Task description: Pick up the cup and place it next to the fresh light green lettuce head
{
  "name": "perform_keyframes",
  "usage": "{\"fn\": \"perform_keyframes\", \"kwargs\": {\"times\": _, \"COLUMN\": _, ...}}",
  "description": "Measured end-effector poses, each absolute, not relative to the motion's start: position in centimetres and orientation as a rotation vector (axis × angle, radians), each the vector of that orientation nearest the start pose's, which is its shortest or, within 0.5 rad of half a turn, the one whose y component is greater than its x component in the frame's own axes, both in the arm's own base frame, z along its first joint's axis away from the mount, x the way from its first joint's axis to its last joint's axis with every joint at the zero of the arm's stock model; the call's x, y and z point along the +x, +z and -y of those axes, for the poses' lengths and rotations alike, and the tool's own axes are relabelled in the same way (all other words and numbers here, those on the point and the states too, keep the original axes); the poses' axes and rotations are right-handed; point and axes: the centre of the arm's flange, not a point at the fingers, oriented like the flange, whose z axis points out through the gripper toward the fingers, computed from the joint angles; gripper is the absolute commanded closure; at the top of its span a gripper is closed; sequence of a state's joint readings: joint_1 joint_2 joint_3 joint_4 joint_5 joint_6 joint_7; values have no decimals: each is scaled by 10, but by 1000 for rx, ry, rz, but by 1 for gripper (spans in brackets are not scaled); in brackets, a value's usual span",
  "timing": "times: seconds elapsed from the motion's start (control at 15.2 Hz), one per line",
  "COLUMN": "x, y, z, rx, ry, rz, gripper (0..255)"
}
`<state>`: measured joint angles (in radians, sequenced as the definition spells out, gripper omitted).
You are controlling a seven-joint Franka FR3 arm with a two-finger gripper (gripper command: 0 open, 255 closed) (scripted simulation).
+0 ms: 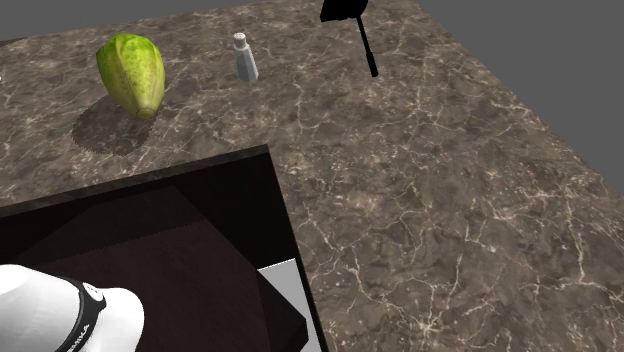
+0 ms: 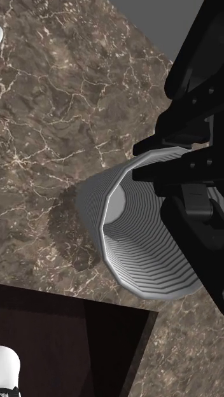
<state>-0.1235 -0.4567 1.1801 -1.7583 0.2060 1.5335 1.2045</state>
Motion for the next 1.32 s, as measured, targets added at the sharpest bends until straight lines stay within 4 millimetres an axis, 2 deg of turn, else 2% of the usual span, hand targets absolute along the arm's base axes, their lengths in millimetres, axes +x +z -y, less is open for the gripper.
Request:
{"fn": "perform_keyframes", "kwargs": {"times": 0.13, "x": 128, "y": 595, "z": -513, "rx": -3243, "ry": -284, "rz": -314, "gripper": 255}}
{"fn": "perform_keyframes", "kwargs": {"times": 0.26, "x": 126, "y": 588, "z": -517, "rx": -3241, "ry": -282, "rz": -315, "gripper": 255}}
{"fn": "perform_keyframes", "kwargs": {"times": 1.32, "x": 126, "y": 505, "z": -519, "rx": -3241, "ry": -282, "rz": -315, "gripper": 255}}
